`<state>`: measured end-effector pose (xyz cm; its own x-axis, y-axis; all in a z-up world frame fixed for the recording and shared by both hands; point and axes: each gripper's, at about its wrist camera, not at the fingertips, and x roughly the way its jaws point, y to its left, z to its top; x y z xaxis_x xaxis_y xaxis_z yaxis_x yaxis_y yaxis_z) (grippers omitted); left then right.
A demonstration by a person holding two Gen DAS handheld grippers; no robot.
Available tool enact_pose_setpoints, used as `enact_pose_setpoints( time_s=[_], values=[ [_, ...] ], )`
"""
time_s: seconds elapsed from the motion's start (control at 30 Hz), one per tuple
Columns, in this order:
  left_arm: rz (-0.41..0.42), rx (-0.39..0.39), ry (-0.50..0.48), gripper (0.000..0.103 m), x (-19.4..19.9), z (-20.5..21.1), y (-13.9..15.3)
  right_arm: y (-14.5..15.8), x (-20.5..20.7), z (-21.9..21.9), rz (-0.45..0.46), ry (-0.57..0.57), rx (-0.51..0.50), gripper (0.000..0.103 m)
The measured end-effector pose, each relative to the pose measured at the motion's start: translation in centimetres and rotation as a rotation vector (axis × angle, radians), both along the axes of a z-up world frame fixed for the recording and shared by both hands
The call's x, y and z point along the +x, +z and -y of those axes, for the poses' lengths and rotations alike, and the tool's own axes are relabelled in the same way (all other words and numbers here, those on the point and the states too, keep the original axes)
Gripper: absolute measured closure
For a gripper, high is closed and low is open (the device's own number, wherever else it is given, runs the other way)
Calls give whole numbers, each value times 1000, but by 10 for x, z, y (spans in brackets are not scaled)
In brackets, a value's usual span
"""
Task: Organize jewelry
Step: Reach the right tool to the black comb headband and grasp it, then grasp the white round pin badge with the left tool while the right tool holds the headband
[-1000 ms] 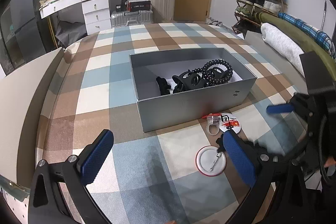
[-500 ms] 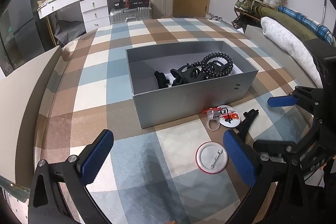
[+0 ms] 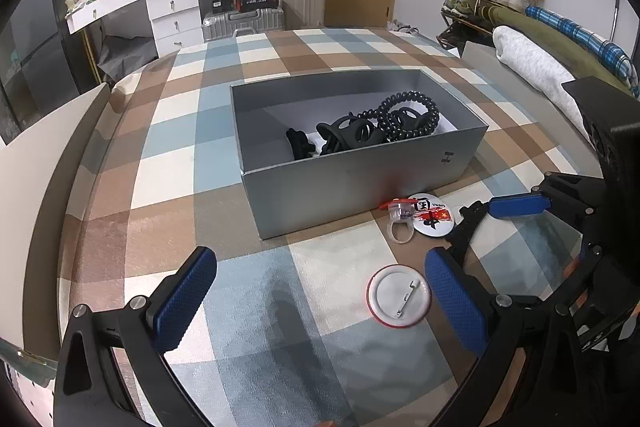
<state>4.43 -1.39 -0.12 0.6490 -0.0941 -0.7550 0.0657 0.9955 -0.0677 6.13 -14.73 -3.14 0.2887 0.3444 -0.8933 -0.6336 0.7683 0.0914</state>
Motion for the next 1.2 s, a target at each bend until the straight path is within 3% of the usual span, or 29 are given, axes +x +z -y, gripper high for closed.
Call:
enact_pose_setpoints(
  time_s=[0.17, 0.27, 0.47, 0.8, 0.87, 0.93, 1.07, 1.17, 1.2],
  values=[
    [-1, -1, 0, 2, 0, 0, 0, -4, -5, -8, 53, 2, -58, 3],
    [-3, -1, 0, 2, 0, 0, 0, -3, -6, -10, 85, 7, -67, 10],
    [-16, 10, -19, 2, -1, 4, 0, 18, -12, 0, 119, 41, -23, 10],
    [-120, 58, -180, 2, -5, 34, -18, 49, 0, 34, 145, -73, 105, 10],
    [-116, 77, -210, 7, -7, 41, -19, 49, 0, 34, 145, -72, 106, 10],
    [-120, 82, -231, 21, -9, 45, -21, 49, -1, 31, 146, -67, 105, 10],
    [-116, 73, -241, 33, -12, 43, -21, 48, -2, 26, 153, -52, 93, 10],
    [-97, 68, -247, 52, -13, 42, -19, 47, -3, 23, 154, -40, 89, 10],
    [-92, 67, -249, 65, -13, 42, -18, 46, -4, 22, 153, -39, 89, 10]
  ],
)
